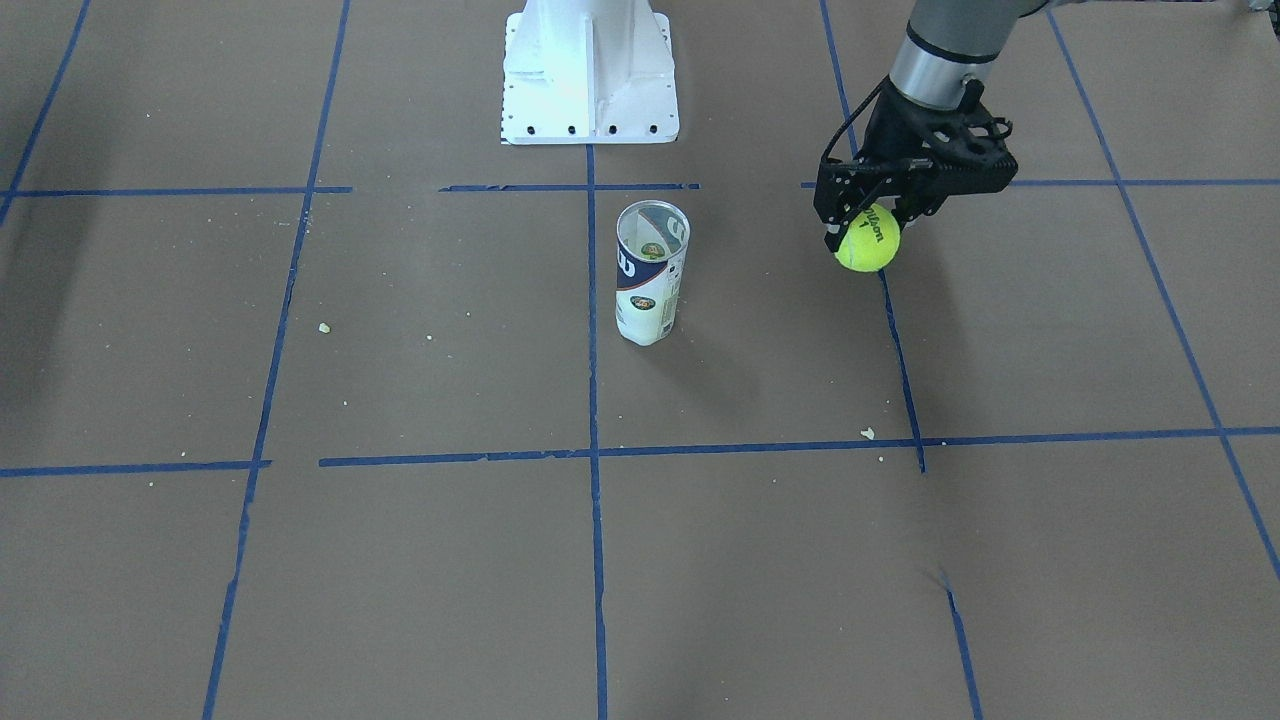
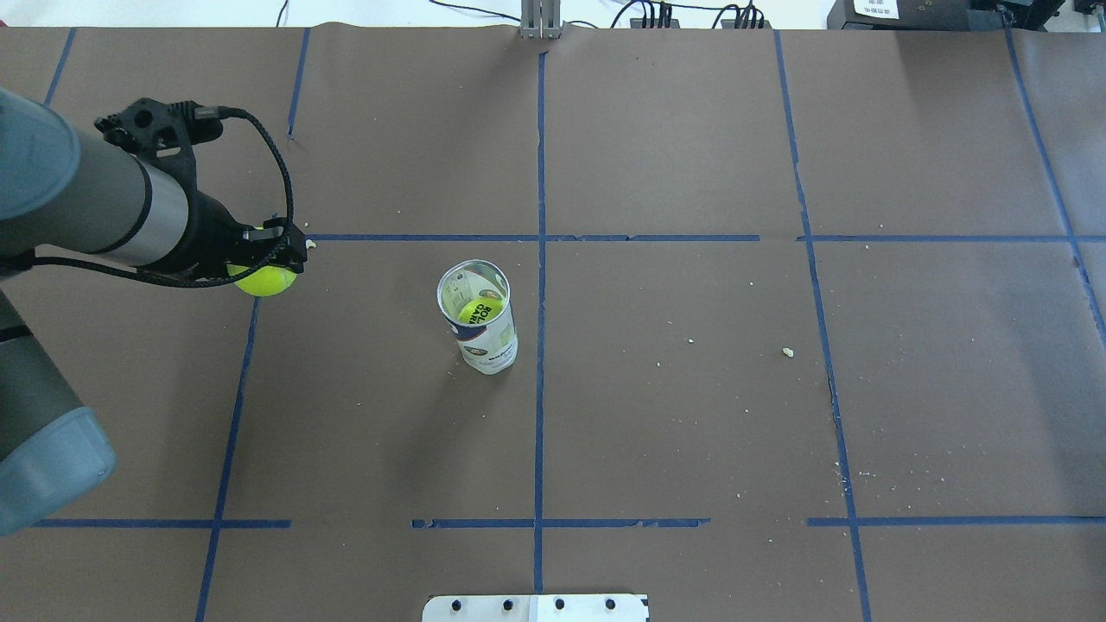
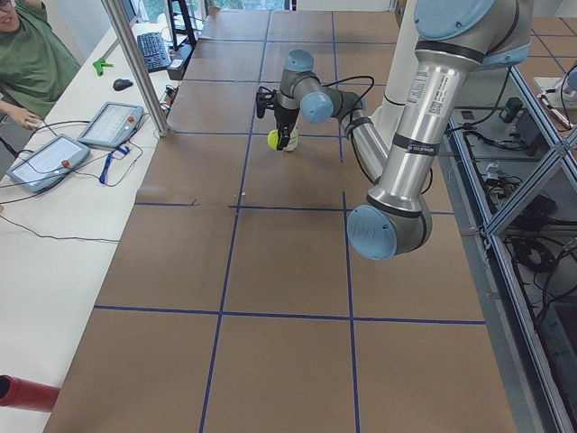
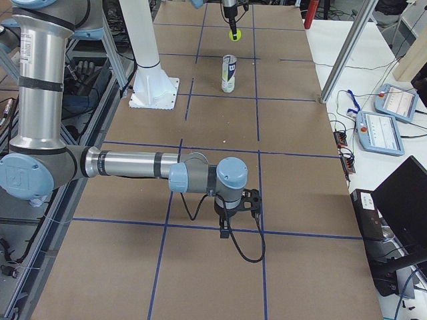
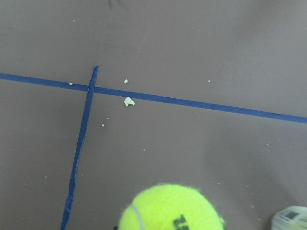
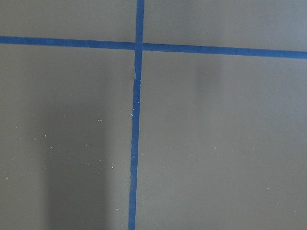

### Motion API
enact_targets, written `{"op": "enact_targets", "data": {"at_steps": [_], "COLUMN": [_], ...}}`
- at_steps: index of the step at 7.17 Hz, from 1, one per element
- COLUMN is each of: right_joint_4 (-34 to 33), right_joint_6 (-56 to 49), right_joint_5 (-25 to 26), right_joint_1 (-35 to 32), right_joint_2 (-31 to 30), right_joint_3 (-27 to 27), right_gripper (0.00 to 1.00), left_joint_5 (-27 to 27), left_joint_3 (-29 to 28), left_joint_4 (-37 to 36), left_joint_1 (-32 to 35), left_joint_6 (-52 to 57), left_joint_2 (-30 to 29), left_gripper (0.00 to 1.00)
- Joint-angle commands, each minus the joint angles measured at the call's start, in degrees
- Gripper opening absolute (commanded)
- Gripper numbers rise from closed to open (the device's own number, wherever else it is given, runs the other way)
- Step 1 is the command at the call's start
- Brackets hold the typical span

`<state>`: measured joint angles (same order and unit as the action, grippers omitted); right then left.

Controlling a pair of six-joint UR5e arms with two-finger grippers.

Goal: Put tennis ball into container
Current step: 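Lift the tennis ball with the left gripper and carry it toward the tube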

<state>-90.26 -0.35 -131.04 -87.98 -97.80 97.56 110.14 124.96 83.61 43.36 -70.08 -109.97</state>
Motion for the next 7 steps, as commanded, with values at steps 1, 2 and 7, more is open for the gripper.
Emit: {"op": "enact_targets", "data": {"at_steps": [1,2,7], "right_joint_4": [0.00,0.00,0.00], "right_joint_6": [0.00,0.00,0.00], "right_joint_5": [0.00,0.00,0.00], "right_joint_1": [0.00,0.00,0.00], "right_joint_2": [-0.02,-0.02,-0.02], "right_joint_3": [0.00,0.00,0.00], "right_gripper": [1.00,1.00,1.00], "left_joint_5": [3.31,4.19,4.30], "left_joint_3": [3.18,3.36,-9.69], "left_joint_4": [-12.62,-16.51,-18.22], "left_joint_1": [1.90,2.25,-5.19], "left_joint_6": [-0.05,-0.58,-13.83], "left_joint_2": [-8.28,-11.72,-26.67], "left_gripper": [0.02,0.02,0.04]}}
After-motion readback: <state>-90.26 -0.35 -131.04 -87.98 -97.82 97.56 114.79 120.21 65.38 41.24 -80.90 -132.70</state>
